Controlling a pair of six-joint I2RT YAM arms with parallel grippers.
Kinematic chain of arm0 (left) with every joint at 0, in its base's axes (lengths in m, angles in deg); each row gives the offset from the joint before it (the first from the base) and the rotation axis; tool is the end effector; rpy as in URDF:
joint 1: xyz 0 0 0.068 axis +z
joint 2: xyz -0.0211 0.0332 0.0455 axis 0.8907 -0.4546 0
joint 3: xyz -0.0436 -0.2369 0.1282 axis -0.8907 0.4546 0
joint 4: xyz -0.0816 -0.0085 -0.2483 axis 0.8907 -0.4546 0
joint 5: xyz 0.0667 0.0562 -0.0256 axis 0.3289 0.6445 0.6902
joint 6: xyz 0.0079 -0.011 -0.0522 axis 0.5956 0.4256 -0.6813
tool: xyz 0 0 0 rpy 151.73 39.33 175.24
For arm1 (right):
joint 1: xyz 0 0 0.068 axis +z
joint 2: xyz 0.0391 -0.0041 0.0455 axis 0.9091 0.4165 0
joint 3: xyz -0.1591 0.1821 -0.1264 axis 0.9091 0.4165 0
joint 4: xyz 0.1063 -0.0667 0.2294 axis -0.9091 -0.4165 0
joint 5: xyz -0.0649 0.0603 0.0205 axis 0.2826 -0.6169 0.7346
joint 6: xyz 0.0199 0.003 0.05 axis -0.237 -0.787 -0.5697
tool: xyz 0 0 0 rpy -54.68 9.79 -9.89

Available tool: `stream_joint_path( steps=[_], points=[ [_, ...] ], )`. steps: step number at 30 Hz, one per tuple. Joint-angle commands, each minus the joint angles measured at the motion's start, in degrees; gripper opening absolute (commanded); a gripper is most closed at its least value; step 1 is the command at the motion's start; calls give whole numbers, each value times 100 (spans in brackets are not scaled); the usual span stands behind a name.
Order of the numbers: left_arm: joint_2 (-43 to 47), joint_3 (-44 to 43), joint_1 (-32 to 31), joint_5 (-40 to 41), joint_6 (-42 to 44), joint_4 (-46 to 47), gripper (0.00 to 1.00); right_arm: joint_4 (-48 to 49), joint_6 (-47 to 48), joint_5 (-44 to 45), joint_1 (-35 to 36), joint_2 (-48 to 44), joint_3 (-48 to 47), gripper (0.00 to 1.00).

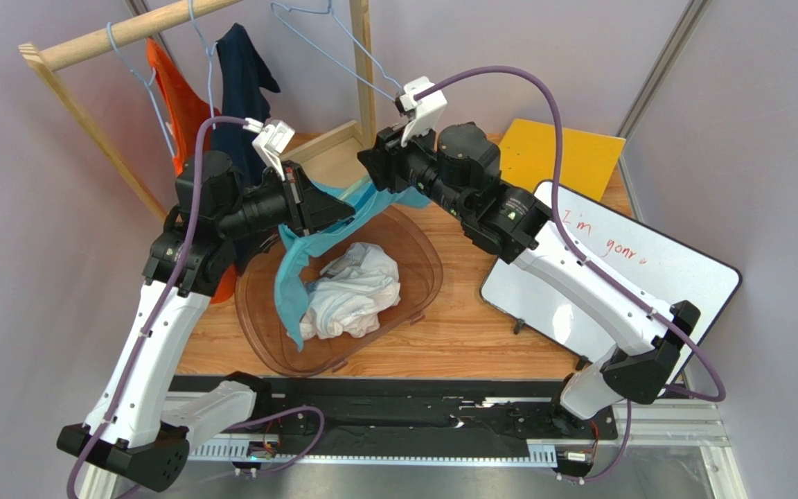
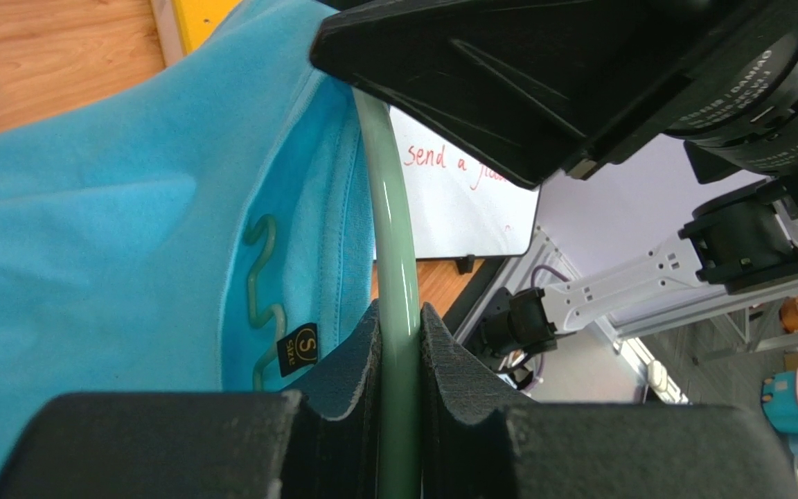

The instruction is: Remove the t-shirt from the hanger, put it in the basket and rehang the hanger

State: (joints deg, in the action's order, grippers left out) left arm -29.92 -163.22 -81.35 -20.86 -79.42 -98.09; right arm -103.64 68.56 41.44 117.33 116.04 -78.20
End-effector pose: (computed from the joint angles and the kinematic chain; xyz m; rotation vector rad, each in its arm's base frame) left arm 0.1771 -0.0833 0.4580 0.3639 1.8505 -1.2155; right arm 0.2141 0.2651 0.4860 -0.5385 1.5966 0.6558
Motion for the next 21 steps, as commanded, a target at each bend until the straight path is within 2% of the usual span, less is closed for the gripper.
stream_joint_path(
  steps=[1, 3, 4, 7, 9, 12, 16, 21],
  points=[
    [51, -229, -50, -286, -92, 578, 0, 475, 200, 201, 9, 80, -35, 19],
    [60, -273, -50, -242, -39, 482, 0, 501, 208, 481, 9, 80, -35, 0],
    [77, -291, -50, -190, -22, 447, 0, 510, 235, 596, 18, 89, -44, 0],
    [183, -396, -50, 143, 241, 166, 34, 493, 366, 1009, 9, 80, -17, 0],
    [358, -423, -50, 600, 417, -97, 65, 475, 410, 1351, 0, 2, 35, 0],
    [543, -440, -50, 1084, 769, -432, 75, 248, 384, 1835, -35, -60, -35, 0],
    [666, -239, -50, 1190, 963, -775, 85, 44, 384, 2099, -114, -174, -176, 0],
    [1183, 174, -50, 1181, 928, -810, 87, -87, 429, 2206, -245, -411, -202, 0]
  ],
)
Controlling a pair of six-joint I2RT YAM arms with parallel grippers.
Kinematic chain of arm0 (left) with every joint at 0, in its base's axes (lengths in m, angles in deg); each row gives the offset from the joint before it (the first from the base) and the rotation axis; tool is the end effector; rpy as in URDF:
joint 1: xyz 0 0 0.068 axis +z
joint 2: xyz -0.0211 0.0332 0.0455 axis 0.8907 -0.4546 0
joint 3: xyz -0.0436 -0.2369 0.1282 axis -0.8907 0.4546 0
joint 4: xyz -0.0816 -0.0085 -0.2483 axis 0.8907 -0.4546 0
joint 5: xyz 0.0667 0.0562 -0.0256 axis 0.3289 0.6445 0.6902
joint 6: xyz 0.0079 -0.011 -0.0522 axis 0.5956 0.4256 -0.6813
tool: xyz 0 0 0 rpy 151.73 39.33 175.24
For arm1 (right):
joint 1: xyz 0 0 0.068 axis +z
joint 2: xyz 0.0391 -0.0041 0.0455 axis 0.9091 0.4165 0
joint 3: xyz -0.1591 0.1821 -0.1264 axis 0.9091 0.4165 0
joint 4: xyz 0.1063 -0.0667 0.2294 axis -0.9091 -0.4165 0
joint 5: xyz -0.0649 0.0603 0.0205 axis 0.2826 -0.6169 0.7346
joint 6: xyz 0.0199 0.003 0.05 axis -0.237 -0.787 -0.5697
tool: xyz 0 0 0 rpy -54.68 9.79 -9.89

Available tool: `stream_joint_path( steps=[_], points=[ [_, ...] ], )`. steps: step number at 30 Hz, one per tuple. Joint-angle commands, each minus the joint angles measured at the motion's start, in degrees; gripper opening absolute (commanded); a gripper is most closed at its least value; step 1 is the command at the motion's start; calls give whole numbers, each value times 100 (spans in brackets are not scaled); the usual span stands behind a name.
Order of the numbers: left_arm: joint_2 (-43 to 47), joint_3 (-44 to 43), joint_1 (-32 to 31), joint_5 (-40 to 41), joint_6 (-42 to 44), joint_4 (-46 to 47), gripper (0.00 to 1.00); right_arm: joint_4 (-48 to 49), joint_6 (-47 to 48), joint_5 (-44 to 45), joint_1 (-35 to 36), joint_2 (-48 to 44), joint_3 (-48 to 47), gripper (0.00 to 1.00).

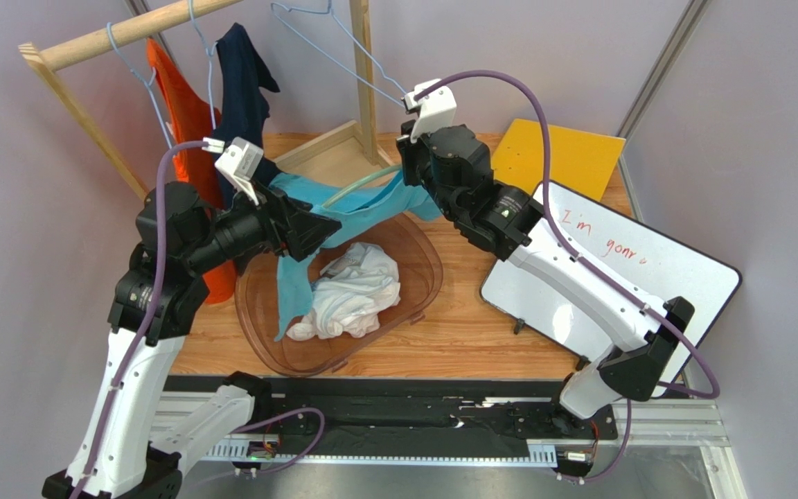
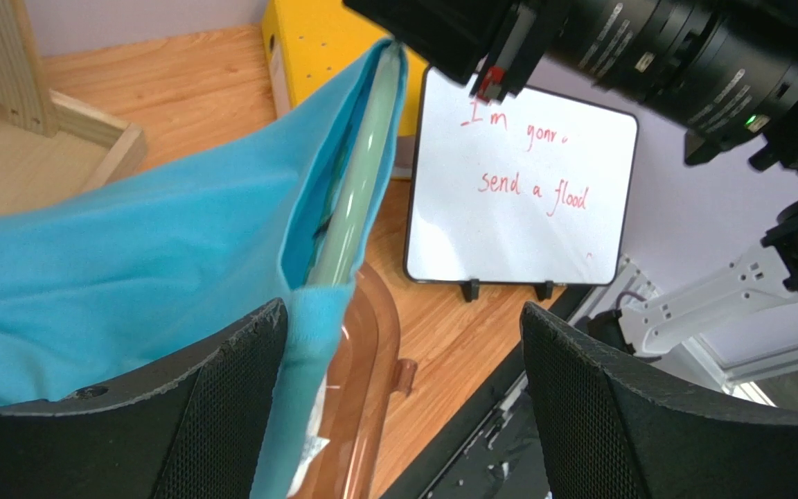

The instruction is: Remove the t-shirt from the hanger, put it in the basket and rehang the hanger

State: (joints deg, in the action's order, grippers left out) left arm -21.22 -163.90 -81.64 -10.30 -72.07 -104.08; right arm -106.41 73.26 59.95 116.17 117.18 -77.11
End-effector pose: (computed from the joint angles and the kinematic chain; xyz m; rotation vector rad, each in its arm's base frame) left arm 0.1280 -0.0621 0.4728 0.3474 1.7531 -0.9715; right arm 0.2311 0.2577 0.4685 -0.3816 1.6786 0.2750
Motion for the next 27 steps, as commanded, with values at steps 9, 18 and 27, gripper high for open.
stream_joint_path(
  steps=[9, 18, 27],
  points=[
    [780, 857, -22, 644, 150, -519, 88, -160, -331, 170, -385, -1000, -355, 0],
    [939, 1060, -22, 969, 97, -510, 45, -443, -753, 29, -570, -1281, -329, 0],
    [912, 902, -22, 1803, -78, -475, 0, -434, -894, 116, -658, -1562, -100, 0]
  ],
)
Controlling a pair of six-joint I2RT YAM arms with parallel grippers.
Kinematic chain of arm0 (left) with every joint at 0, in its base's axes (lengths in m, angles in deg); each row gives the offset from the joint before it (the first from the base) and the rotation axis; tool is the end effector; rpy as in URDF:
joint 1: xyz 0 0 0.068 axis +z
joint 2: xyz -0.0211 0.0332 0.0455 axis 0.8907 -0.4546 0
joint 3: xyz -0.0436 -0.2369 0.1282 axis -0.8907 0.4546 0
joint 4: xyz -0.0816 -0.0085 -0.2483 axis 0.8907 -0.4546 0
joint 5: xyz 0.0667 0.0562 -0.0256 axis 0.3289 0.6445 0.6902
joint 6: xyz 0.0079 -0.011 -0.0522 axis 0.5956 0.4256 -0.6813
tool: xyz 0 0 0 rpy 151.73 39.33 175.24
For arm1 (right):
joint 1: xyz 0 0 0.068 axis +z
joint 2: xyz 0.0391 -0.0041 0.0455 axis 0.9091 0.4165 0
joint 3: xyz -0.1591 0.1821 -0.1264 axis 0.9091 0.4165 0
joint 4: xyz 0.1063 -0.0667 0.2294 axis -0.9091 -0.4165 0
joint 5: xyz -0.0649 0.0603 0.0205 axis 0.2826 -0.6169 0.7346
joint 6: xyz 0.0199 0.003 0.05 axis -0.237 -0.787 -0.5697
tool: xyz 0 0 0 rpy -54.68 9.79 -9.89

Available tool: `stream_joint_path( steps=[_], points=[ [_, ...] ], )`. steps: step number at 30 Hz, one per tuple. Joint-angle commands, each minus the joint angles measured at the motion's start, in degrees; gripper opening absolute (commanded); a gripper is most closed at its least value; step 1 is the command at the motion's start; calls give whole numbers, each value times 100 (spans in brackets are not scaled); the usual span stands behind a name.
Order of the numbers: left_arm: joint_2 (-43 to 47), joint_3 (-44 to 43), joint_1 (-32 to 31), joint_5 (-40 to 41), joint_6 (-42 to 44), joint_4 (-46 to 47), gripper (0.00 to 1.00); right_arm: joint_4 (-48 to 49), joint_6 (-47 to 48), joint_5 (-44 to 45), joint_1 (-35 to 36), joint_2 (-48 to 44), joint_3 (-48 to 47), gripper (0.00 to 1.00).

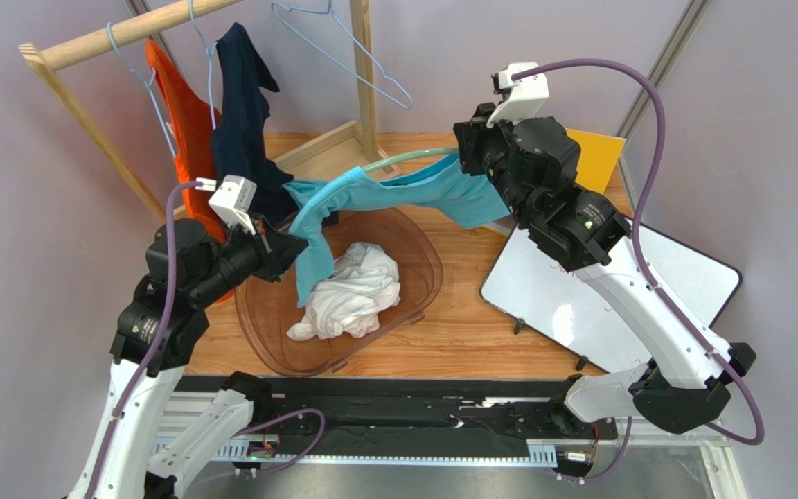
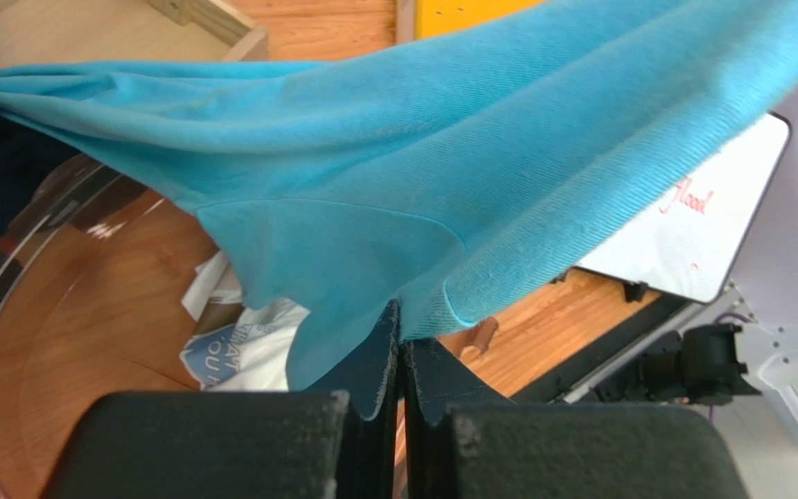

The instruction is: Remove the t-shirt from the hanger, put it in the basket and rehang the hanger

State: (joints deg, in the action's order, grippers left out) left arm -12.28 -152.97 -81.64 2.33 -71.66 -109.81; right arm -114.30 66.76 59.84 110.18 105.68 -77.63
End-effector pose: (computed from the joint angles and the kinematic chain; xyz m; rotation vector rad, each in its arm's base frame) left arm 0.1080 -0.0478 0.4229 0.1615 1.8929 -0.7710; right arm 0.2006 0.1766 0.5146 -0.1668 1.6510 0.3187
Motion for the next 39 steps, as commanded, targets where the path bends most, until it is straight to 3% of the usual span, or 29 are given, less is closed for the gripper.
stream_joint_path(
  steps=[1, 7, 15, 19, 24, 27, 28, 31, 39],
  points=[
    [62, -191, -22, 976, -190, 63, 0, 312, -289, 223, -93, -439, -39, 0],
    [633, -235, -22, 2674, -639, -254, 0, 13, -816, 496, -401, -685, 180, 0],
    [1504, 300, -22, 3160, -964, -192, 0, -58, -1703, 567, -1051, -1159, 646, 0],
    [1443, 485, -22, 2863, -982, -193, 0, 108, -2318, -440, -1587, -1388, 962, 0],
    [1320, 714, -22, 2362, -1052, 140, 0, 302, -2758, -1567, -1606, -1257, 928, 0],
    [1171, 732, -22, 1775, -1008, 509, 0, 855, -3030, -2918, -1597, -1073, 998, 0],
    [1031, 732, -22, 1537, -1008, 624, 0, 1143, -3144, -3723, -1597, -985, 981, 0],
    [715, 670, -22, 728, -1069, 1072, 0, 1854, -3865, -4799, -1431, -651, 1086, 0],
    [98, 477, -22, -12, -1175, 1591, 0, 2806, -4673, -6084, -736, 237, 498, 0]
  ],
)
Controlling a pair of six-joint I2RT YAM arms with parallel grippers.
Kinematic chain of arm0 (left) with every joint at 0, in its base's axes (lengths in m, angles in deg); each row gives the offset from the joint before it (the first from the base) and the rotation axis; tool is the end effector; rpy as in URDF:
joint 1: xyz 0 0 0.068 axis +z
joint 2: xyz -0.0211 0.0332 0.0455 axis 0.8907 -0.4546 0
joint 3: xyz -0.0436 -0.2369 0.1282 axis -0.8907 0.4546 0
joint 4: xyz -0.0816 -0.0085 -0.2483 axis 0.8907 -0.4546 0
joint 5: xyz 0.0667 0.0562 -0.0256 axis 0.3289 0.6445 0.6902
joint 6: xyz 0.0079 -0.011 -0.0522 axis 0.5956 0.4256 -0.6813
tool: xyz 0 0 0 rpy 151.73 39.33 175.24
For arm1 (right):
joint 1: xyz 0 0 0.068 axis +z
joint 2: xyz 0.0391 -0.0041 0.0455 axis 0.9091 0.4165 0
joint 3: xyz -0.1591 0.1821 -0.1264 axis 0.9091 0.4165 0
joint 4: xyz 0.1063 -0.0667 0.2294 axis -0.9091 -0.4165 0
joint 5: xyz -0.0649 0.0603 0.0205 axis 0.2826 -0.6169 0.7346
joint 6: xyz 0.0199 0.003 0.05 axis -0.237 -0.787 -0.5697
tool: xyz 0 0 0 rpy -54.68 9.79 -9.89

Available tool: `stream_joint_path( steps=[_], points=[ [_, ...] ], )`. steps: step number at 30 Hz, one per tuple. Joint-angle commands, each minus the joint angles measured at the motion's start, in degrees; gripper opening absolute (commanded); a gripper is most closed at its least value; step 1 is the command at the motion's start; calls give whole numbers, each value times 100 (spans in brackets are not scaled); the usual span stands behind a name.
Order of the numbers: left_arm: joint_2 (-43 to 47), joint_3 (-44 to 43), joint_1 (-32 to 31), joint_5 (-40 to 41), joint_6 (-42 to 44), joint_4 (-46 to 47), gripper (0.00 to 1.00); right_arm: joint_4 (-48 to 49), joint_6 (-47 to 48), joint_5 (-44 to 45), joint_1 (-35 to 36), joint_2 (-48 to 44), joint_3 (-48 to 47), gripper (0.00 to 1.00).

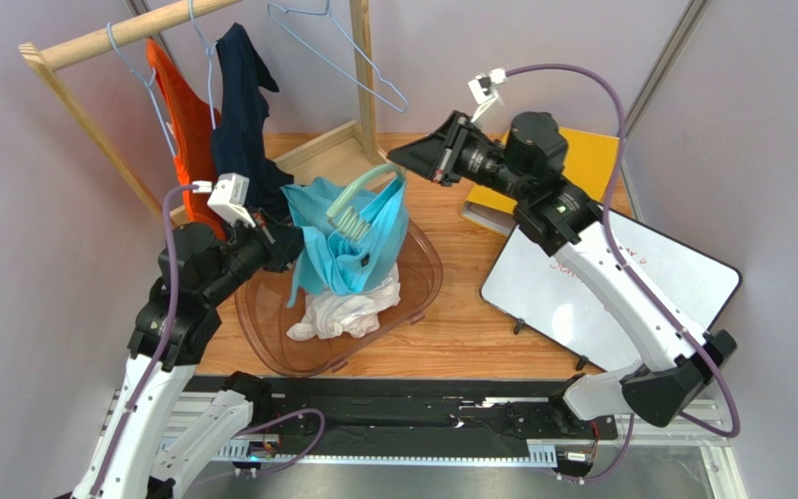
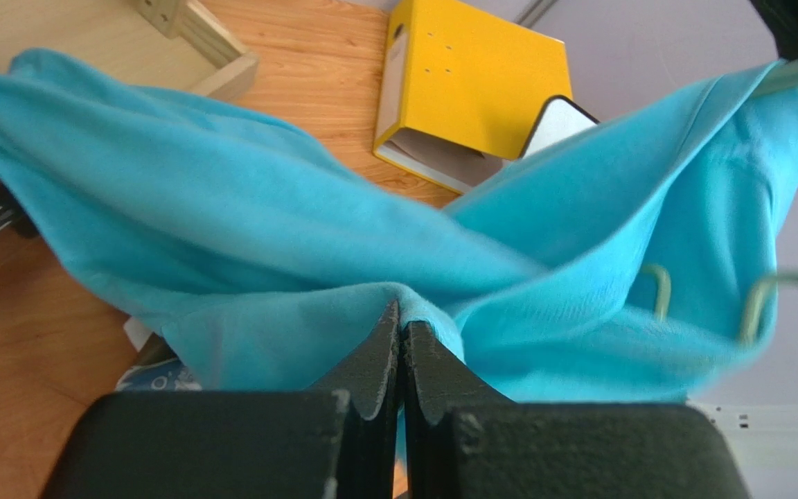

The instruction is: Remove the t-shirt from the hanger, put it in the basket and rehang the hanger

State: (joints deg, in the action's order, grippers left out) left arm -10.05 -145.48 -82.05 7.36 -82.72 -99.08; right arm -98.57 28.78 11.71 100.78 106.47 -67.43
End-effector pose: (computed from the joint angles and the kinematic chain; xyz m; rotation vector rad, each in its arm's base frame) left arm 0.1187 -0.0492 0.4066 -0.0602 1.8191 -0.8463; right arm 0.2352 0.1829 0.4831 -0.1529 1.7562 1.3741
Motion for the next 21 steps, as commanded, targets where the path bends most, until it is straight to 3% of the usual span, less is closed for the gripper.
stream_joint_path(
  steps=[1, 7, 15, 21],
  points=[
    [-142, -299, 20, -498, -69, 501, 0, 1599, -1059, -1334, 231, 211, -550, 0],
    [-108, -168, 11, -629, -131, 571, 0, 1410, -667, -923, 257, 194, -524, 0],
    [183, 141, 20, -6, 53, 176, 0, 1005, -375, 150, 213, -711, -181, 0],
    [60, -596, 20, 153, 404, 105, 0, 489, 290, 657, 257, -1413, -93, 0]
  ],
)
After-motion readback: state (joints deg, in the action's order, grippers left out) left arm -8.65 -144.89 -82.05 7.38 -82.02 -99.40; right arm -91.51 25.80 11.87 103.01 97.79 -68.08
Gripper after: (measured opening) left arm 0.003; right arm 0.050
